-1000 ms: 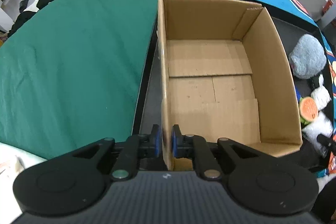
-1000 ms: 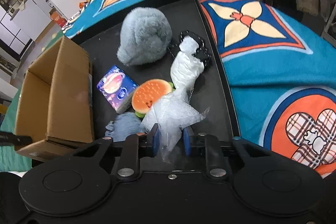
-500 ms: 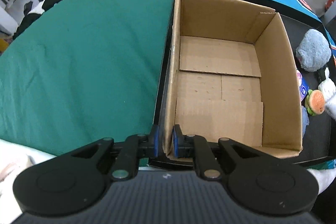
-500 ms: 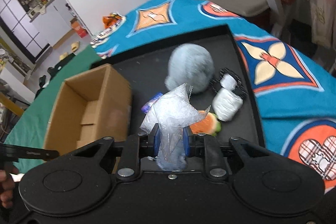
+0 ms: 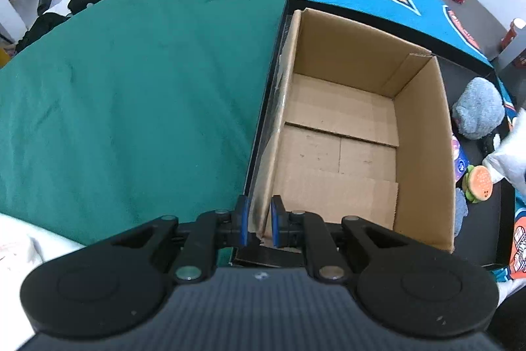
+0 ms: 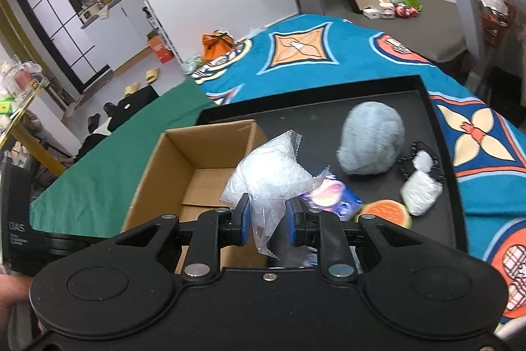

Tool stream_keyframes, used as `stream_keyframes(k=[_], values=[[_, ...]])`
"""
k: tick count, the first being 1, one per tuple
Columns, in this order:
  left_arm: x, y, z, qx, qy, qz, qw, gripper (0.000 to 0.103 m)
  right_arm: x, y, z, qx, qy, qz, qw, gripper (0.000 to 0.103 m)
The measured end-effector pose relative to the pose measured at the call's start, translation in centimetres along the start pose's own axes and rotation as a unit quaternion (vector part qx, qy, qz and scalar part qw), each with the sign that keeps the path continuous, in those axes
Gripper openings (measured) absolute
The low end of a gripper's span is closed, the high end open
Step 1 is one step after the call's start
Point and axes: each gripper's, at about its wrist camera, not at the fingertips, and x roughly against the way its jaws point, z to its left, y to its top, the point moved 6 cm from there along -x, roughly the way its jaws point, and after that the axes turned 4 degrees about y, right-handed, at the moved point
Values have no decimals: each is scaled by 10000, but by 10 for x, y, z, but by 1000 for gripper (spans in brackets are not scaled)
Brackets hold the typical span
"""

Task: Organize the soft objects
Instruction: 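Grasp the bubble-wrap bag with the right gripper and lift it, then carry the bag over the cardboard box and open the right gripper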

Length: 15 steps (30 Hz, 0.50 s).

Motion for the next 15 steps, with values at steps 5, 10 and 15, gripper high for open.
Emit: stream_keyframes(k=[5, 10, 15], values=[[-1, 0, 1, 25, -161, -13, 9999, 12, -8, -1, 20, 99, 101, 24, 9999, 21], [-2, 0, 6, 146, -296, -44, 9994, 12, -14, -1, 35, 177, 165, 54, 9997, 21], [-3, 2, 10, 237, -406, -77, 9989, 11, -27, -2, 51, 230, 255, 147, 9993, 21]])
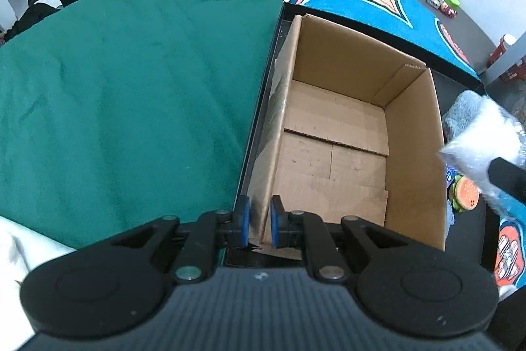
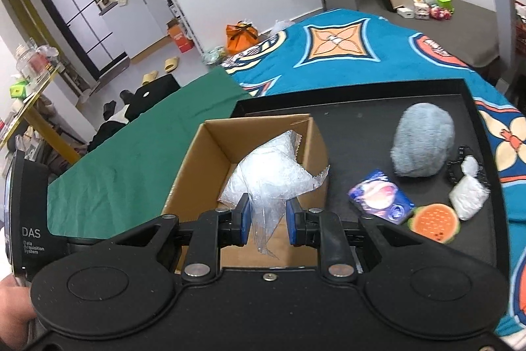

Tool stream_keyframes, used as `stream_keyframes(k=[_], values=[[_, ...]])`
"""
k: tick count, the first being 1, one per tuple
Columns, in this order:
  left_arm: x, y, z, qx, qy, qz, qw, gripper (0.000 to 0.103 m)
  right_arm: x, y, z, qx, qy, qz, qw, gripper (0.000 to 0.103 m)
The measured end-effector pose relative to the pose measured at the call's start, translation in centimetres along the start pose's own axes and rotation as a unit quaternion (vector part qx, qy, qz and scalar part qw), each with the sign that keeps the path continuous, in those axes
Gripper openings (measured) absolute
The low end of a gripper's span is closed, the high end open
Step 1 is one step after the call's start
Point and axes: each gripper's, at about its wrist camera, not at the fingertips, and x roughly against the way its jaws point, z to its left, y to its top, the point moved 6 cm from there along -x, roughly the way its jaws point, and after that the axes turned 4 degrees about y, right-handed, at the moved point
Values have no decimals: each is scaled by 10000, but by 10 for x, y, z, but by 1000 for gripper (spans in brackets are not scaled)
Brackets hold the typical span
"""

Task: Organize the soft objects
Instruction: 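Carry the bag over the cardboard box and open the right gripper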

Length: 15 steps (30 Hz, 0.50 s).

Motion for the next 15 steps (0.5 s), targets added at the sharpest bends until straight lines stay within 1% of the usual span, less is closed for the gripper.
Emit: stream_keyframes(k=[7, 11, 12, 13, 14, 15], values=[[-3, 0, 4, 93, -72, -59, 9999, 11, -22, -3, 17, 60, 120, 179, 9997, 22], [-5, 0, 2, 55, -141, -96, 9998, 11, -32, 0, 27, 85, 239, 139, 9996, 22], [-5, 0, 3, 67, -183, -86, 9998, 11, -33, 1, 29, 90, 301, 101, 9995, 27], [-5, 0, 3, 91, -221, -82, 9997, 11, -36, 2, 31, 84, 387, 39, 9992, 28], [-6, 1, 3, 115, -262, -75, 9996, 11, -40, 2, 31, 53, 417, 10, 9991, 34], [-7, 1, 3, 117, -274, -71, 9995, 11, -44, 2, 30, 13, 388, 46, 9992, 35]])
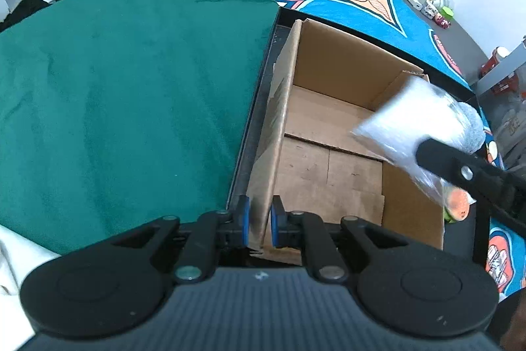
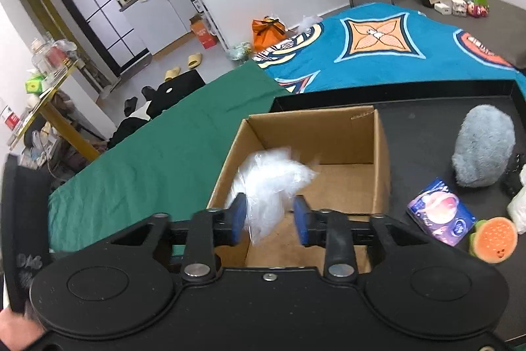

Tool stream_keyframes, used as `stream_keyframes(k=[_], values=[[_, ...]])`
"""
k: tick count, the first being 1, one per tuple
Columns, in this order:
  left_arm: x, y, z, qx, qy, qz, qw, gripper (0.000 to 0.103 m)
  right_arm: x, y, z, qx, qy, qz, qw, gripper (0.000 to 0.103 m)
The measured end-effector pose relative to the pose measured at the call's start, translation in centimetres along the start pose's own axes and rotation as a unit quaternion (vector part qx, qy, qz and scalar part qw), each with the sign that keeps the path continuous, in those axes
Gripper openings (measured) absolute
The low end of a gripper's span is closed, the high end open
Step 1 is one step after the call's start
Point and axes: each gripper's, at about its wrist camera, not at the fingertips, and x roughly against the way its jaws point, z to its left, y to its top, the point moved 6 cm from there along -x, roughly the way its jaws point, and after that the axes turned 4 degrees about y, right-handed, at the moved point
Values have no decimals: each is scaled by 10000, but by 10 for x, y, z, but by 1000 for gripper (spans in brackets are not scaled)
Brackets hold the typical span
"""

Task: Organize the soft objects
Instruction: 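Carry the bag over the cardboard box and open the right gripper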

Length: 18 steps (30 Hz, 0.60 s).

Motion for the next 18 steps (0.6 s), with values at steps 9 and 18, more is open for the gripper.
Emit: stream_keyframes(k=[9, 18], values=[[6, 0, -7, -56, 112, -108, 9999, 12, 12, -6, -12, -97, -86, 95, 9999, 35], [16, -1, -16, -96, 318, -170, 9993, 18, 32, -9, -34, -186, -255, 17, 9995, 43]])
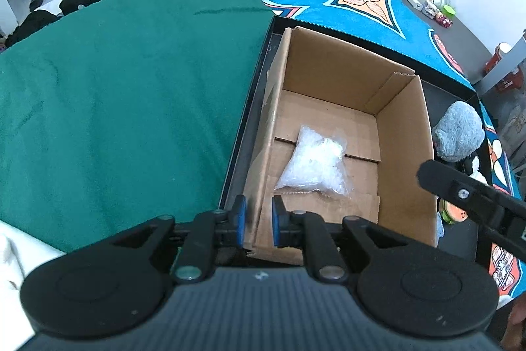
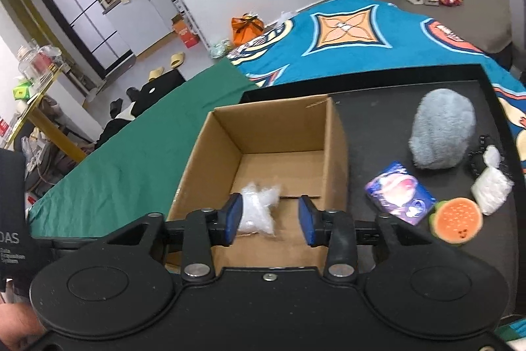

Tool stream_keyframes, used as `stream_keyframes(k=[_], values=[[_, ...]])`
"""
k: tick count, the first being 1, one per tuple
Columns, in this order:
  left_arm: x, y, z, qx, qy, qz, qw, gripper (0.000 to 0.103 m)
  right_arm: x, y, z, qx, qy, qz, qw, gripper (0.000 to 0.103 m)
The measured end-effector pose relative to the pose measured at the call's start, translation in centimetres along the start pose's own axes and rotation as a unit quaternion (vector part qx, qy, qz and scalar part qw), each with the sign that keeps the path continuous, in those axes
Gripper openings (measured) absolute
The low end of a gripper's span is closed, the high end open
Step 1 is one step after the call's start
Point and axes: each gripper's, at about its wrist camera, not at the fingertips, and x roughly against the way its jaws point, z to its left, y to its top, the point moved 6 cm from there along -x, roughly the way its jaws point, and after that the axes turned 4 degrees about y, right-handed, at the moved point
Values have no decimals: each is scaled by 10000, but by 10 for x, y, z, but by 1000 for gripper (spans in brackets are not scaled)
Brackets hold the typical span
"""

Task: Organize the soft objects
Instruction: 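Carry the bag over the cardboard box and open the right gripper, then move the right gripper to the white wrapped bundle and grasp it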

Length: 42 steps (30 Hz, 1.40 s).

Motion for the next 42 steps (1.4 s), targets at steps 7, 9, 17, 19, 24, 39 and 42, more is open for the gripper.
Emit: stream_keyframes(k=[7, 9, 17, 19, 24, 39, 42], values=[[9, 1, -7, 21, 82, -154, 9998, 45, 14, 0, -27, -91, -157, -151, 9997, 52], [11, 1, -11, -99, 184, -210, 9996, 48, 17, 0, -35, -141, -205, -173, 9995, 55], [17, 2, -22, -335, 510, -426, 9972, 62, 26, -3, -73, -388, -398, -273, 9981, 63], [18, 2, -26, -379, 542, -445, 9968, 64, 27, -3, -80, -398, -431, -284, 9979, 65], [19, 3, -30, -429, 597, -445, 9963, 66, 31, -2, -99, -412, -527, -388, 9970, 78], [36, 14, -55, -1118, 1133, -749, 9844, 68, 21, -11, -155, -805, -680, -566, 9928, 82], [34, 17, -53, -1053, 1183, -677, 9850, 75, 17, -15, -166, -873, -767, -571, 9916, 83]])
